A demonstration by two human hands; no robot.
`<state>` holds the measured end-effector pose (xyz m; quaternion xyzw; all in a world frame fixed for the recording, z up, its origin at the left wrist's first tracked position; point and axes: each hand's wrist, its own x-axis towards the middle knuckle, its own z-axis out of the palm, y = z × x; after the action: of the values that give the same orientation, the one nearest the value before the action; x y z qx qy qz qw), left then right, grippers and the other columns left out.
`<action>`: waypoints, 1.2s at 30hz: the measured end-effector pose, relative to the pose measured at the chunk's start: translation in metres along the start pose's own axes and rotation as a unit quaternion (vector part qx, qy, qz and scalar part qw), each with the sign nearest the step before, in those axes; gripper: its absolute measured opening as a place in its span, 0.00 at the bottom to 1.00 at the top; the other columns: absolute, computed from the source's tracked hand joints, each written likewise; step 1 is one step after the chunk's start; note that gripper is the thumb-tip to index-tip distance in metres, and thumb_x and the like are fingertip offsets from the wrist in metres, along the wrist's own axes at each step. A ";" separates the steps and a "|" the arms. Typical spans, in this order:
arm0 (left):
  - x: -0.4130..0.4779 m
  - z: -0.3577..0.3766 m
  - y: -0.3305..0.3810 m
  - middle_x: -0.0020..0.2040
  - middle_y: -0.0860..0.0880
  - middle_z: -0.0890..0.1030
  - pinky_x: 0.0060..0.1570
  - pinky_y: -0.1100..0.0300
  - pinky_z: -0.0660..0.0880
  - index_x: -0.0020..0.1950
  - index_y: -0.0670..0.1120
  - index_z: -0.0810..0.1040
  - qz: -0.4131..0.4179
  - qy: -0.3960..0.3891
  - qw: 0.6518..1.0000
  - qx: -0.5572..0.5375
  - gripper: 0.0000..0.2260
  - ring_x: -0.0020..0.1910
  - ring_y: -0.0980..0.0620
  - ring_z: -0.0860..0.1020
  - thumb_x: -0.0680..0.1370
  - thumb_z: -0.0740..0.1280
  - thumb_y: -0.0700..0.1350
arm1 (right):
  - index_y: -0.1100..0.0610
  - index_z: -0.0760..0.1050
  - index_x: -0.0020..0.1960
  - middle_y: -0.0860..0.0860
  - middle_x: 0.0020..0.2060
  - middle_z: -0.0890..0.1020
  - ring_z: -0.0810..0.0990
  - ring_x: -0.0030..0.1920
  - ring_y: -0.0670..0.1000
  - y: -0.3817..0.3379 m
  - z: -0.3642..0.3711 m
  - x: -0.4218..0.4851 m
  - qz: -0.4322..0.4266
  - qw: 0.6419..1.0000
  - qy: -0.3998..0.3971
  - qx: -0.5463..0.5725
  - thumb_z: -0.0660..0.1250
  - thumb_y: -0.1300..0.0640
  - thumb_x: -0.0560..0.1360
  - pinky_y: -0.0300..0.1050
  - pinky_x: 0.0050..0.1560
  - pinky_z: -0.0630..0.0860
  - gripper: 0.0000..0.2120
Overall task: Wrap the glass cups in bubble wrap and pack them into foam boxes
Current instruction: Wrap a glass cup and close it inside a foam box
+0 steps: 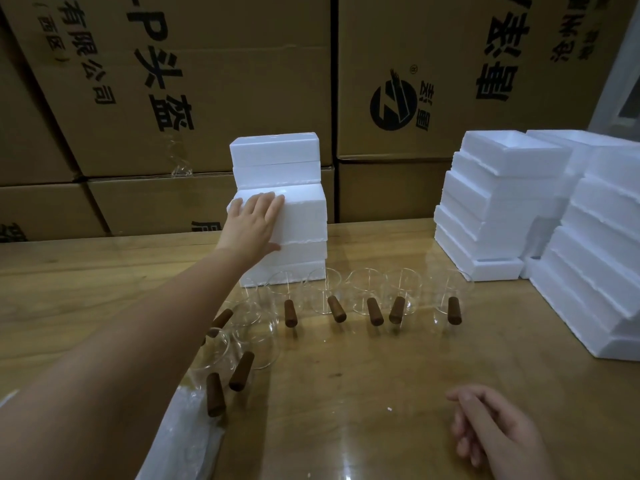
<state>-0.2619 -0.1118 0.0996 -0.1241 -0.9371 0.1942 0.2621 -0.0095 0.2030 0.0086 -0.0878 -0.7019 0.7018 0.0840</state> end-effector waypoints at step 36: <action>-0.033 -0.074 0.058 0.70 0.47 0.69 0.68 0.50 0.64 0.69 0.47 0.70 -0.043 0.042 0.952 -0.301 0.19 0.69 0.48 0.67 0.78 0.64 0.48 | 0.64 0.77 0.40 0.53 0.22 0.75 0.70 0.19 0.47 0.015 -0.002 0.005 -0.034 0.999 -0.019 -0.014 0.60 0.68 0.78 0.33 0.18 0.63 0.11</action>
<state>-0.1873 -0.0488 0.1186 -0.1645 -0.9447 -0.1134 0.2601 -0.0137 0.2065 -0.0061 -0.0518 -0.7159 0.6900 0.0933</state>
